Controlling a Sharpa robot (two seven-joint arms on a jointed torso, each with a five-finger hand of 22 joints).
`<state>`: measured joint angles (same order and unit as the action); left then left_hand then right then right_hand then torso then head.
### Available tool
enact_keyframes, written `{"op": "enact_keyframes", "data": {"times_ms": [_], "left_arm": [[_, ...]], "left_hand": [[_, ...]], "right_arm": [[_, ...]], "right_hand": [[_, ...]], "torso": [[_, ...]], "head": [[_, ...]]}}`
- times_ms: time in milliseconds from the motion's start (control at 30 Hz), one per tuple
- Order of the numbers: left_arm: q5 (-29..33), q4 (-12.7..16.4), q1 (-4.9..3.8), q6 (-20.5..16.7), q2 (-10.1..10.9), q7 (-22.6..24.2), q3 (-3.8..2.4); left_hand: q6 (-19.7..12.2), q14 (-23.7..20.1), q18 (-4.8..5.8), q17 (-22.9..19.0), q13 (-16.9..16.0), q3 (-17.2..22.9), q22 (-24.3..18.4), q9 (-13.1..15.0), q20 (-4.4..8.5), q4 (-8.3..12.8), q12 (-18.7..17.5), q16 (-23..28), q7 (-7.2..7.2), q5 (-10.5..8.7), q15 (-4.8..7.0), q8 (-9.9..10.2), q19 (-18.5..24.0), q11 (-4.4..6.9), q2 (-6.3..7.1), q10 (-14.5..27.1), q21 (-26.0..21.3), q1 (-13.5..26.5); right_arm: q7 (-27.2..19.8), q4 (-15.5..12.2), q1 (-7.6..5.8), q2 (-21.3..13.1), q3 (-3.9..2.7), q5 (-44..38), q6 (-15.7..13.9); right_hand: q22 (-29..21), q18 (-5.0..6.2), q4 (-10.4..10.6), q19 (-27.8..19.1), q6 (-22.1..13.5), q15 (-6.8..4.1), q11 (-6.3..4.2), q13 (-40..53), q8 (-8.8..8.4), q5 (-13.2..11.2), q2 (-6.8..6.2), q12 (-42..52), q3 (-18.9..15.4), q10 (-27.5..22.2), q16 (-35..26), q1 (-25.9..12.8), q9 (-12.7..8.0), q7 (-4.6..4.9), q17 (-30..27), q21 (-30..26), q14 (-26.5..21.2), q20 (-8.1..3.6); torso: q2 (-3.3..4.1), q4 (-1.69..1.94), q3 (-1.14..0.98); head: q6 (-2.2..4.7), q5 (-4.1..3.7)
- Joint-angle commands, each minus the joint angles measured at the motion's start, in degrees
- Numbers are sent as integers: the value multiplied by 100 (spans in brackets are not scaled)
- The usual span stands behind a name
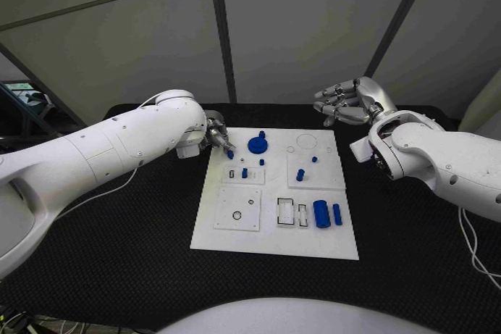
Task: Assemble the parts on the task board
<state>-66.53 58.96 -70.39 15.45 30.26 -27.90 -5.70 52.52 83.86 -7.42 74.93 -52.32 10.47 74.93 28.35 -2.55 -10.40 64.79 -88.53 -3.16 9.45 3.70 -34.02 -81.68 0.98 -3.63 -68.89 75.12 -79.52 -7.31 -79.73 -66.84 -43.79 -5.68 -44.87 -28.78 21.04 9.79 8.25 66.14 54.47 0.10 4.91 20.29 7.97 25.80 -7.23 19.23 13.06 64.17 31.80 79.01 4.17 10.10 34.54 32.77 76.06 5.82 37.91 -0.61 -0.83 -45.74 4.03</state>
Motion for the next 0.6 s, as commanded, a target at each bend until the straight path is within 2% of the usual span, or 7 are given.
{"op": "enact_keyframes", "data": {"times_ms": [33, 300, 600], "left_arm": [[122, 31, -9, -74, 10, 67, -1], [154, 48, -9, -103, 29, 48, -1], [185, 35, -9, -54, 36, 8, 0]], "left_hand": [[-37, 548, 346, 1307, 8, 54, 118, 2, 29, 0, -13, -14, 8, -40, 42, -23, -21, -8, -3, -38, 28, -54], [-59, 547, 346, 1304, 48, 182, 125, 32, 24, -85, -43, -12, -6, -63, 33, -54, -22, -21, 54, -37, 19, 90], [-83, 543, 342, 1295, 105, 240, 123, 37, 11, -258, -78, -5, -27, -77, 18, -48, -16, -40, 183, -14, -5, 358]], "right_arm": [[-19, -7, -9, -1, -3, 1, 26], [-19, -3, -9, -2, -3, 1, 23], [-15, -2, -9, -2, -3, 1, 22]], "right_hand": [[-5, 67, 21, 16, -35, 32, 14, -5, 21, 28, 15, 19, 11, -43, -34, -22, 3, -15, 8, -38, 15, 42], [-5, 67, 21, 16, -35, 32, 14, -5, 21, 28, 15, 19, 11, -43, -34, -22, 3, -15, 8, -38, 15, 42], [-9, 67, 25, 17, -38, 33, 16, -8, 23, 28, 15, 22, 10, -47, -36, -26, 3, -14, 10, -43, 13, 43]], "torso": [[-1, 5, -3], [-1, 1, -2], [1, 0, -3]], "head": [[4, 1], [11, 1], [0, 5]]}}
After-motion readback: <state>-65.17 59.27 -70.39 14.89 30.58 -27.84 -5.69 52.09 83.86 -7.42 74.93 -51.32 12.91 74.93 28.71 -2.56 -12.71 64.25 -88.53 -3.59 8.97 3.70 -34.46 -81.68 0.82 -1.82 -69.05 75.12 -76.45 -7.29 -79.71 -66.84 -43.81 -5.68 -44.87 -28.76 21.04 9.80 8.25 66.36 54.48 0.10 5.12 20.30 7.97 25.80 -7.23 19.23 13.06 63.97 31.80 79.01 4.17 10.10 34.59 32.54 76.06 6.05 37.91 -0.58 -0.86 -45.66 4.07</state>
